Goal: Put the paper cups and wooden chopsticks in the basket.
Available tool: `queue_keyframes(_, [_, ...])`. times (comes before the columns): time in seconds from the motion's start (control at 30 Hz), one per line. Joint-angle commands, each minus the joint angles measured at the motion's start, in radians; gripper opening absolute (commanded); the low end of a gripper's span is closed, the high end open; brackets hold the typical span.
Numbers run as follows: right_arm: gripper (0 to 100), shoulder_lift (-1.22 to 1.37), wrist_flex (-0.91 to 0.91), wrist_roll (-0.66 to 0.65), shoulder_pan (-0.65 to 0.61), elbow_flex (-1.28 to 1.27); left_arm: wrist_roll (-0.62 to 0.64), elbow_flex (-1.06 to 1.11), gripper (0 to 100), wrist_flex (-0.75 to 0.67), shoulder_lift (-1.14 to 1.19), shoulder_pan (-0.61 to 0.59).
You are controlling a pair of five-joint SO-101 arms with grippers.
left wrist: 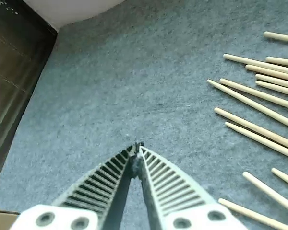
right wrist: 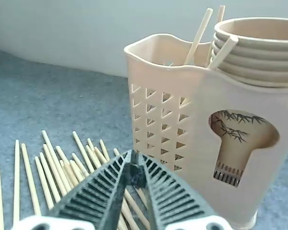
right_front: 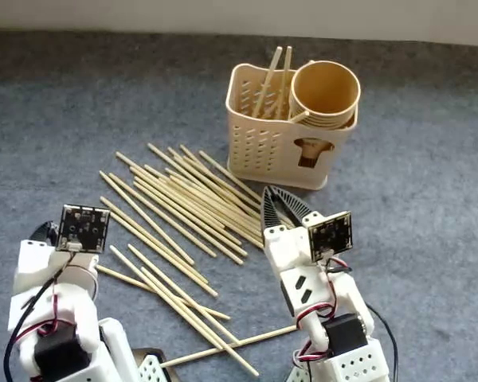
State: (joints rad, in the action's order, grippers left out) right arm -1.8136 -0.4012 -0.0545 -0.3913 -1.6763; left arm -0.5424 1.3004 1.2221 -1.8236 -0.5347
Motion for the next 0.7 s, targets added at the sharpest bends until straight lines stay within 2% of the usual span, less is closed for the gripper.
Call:
queue_keyframes(0.0, [0.5, -0.018, -0.004, -0.008, 0.056, -0.117, -0.071, -0.105, 1, 0.08, 0.002, 0.085])
queue_keyframes(0.17, [0.5, -0.018, -0.004, 0.005, 0.188, -0.116, -0.129, -0.114, 1, 0.089, 0.002, 0.111])
queue_keyframes(0.33, [0.6, -0.018, -0.004, 0.086, 0.229, -0.114, -0.172, -0.128, 3, 0.103, 0.042, 0.143])
queue_keyframes(0.5, [0.6, -0.018, -0.004, 0.087, 0.229, -0.114, -0.178, -0.248, 4, 0.106, 0.28, 0.153])
queue_keyframes(0.67, [0.6, -0.018, -0.004, 0.089, 0.229, -0.114, -0.252, -0.378, 4, 0.15, 0.567, 0.266])
